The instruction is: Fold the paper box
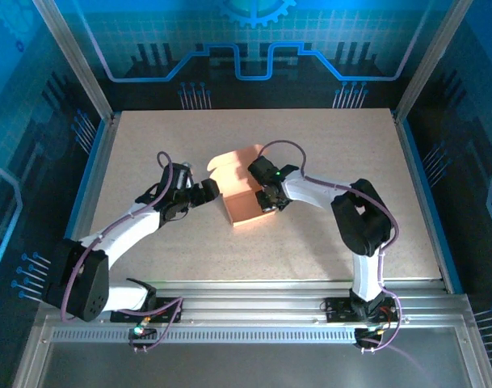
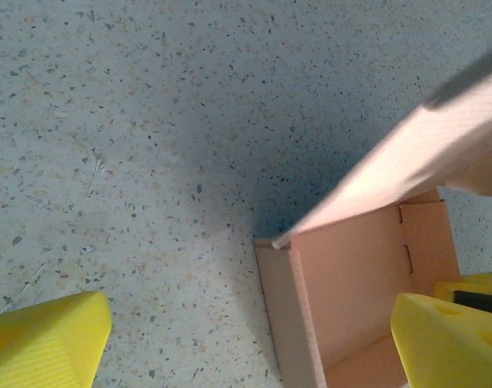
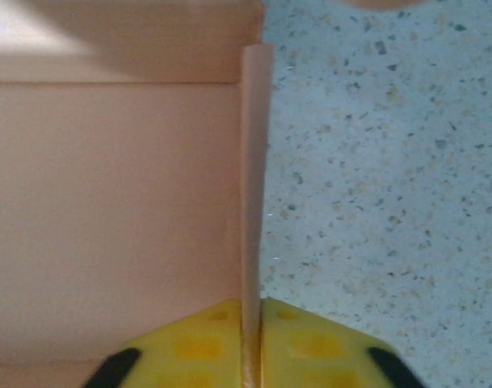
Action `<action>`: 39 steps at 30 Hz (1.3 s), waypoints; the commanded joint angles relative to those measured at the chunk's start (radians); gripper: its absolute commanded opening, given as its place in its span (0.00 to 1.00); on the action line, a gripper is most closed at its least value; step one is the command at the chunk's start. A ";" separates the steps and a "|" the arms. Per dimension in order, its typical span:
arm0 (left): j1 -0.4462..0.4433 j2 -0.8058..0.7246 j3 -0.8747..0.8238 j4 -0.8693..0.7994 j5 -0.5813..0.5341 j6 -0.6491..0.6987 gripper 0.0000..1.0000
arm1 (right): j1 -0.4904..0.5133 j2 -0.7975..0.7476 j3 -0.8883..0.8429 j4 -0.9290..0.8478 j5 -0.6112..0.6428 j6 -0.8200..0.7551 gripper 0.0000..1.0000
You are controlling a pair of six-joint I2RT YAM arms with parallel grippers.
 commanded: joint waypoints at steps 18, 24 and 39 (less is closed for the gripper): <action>0.022 0.006 -0.029 0.012 0.021 0.033 0.92 | 0.104 0.186 0.037 -0.105 0.284 0.072 0.11; 0.023 0.017 -0.024 0.024 0.037 0.029 0.92 | 0.048 0.025 0.012 -0.029 0.126 0.030 0.25; 0.024 0.009 -0.058 0.075 0.047 0.033 0.92 | -0.141 -0.239 -0.181 0.195 -0.340 0.043 0.54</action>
